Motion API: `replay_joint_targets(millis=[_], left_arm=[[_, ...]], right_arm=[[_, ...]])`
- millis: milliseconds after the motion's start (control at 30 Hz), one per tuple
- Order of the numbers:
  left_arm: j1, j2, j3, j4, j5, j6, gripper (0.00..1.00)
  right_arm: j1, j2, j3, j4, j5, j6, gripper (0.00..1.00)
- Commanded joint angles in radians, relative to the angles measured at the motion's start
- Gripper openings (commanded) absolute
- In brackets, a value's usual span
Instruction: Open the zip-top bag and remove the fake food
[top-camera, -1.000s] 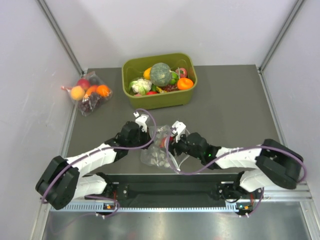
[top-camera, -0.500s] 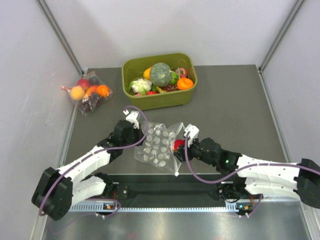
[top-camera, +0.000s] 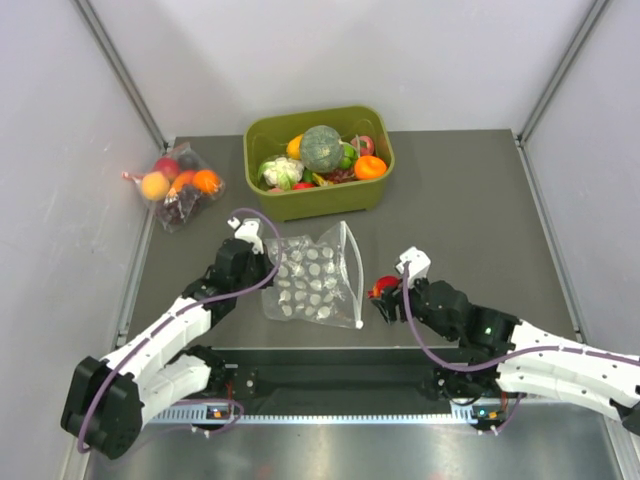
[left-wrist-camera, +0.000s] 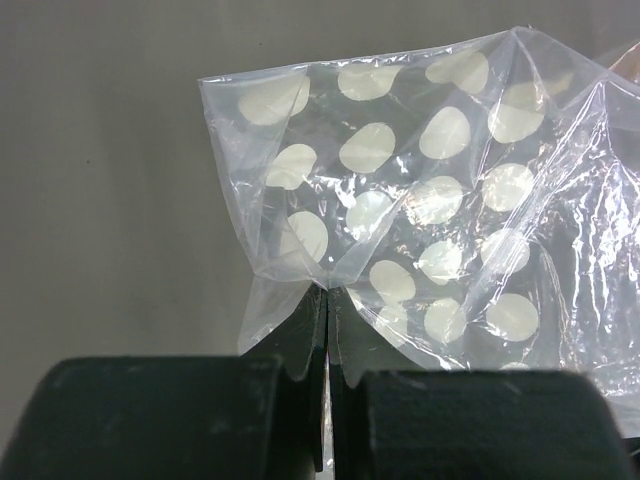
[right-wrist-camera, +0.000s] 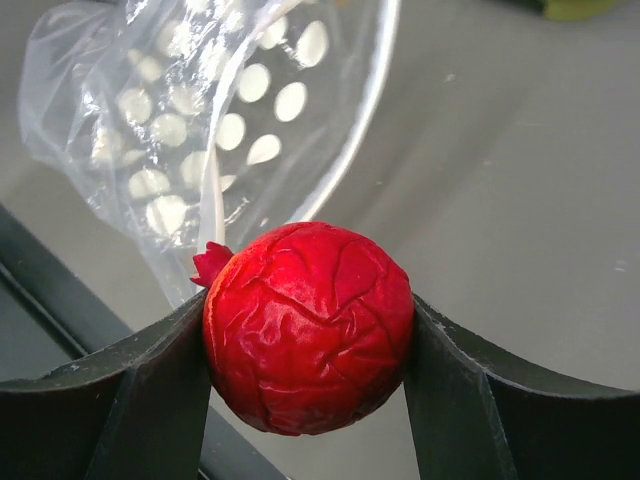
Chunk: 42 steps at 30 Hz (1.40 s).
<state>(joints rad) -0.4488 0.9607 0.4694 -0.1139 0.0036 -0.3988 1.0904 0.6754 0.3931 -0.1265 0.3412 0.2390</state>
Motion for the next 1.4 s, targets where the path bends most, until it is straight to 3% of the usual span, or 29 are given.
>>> replay_joint_targets(millis=[0, 167, 200, 300, 367, 400, 500, 533, 800, 1100, 1233, 1367], left_arm=[[0.007, -0.008, 0.035, -0.020, -0.040, -0.017, 0.00], [0.009, -0.013, 0.052, -0.039, -0.071, -0.028, 0.00], [0.009, -0.016, 0.057, -0.049, -0.073, -0.029, 0.15], [0.009, -0.020, 0.074, -0.070, -0.079, -0.035, 0.46], [0.007, -0.023, 0.080, -0.078, -0.079, -0.038, 0.55], [0.009, -0.028, 0.081, -0.087, -0.080, -0.040, 0.70], [0.007, -0.043, 0.092, -0.107, -0.086, -0.046, 0.95], [0.007, -0.051, 0.106, -0.127, -0.088, -0.051, 0.99], [0.007, -0.134, 0.231, -0.253, -0.097, -0.049, 0.99], [0.007, -0.139, 0.422, -0.397, -0.134, 0.095, 0.99], [0.009, -0.166, 0.413, -0.377, -0.120, 0.195, 0.99], [0.009, -0.246, 0.347, -0.311, -0.108, 0.204, 0.99]], right_arm=[[0.012, -0.055, 0.098, -0.102, 0.110, 0.000, 0.26], [0.002, -0.073, 0.191, -0.117, 0.183, -0.059, 0.26], [-0.012, -0.056, 0.208, -0.116, 0.191, -0.087, 0.26], [-0.058, 0.004, 0.288, -0.095, 0.185, -0.142, 0.27], [-0.099, 0.036, 0.334, -0.072, 0.135, -0.164, 0.27], [-0.151, 0.064, 0.343, -0.040, 0.069, -0.176, 0.27], [-0.266, 0.125, 0.380, 0.004, -0.043, -0.181, 0.27], [-0.291, 0.141, 0.404, 0.019, -0.098, -0.182, 0.27], [-0.414, 0.360, 0.593, 0.057, -0.240, -0.231, 0.28], [-0.567, 0.709, 0.941, 0.054, -0.402, -0.221, 0.29], [-0.606, 0.895, 1.108, 0.011, -0.447, -0.221, 0.29], [-0.616, 1.096, 1.257, -0.024, -0.436, -0.231, 0.34]])
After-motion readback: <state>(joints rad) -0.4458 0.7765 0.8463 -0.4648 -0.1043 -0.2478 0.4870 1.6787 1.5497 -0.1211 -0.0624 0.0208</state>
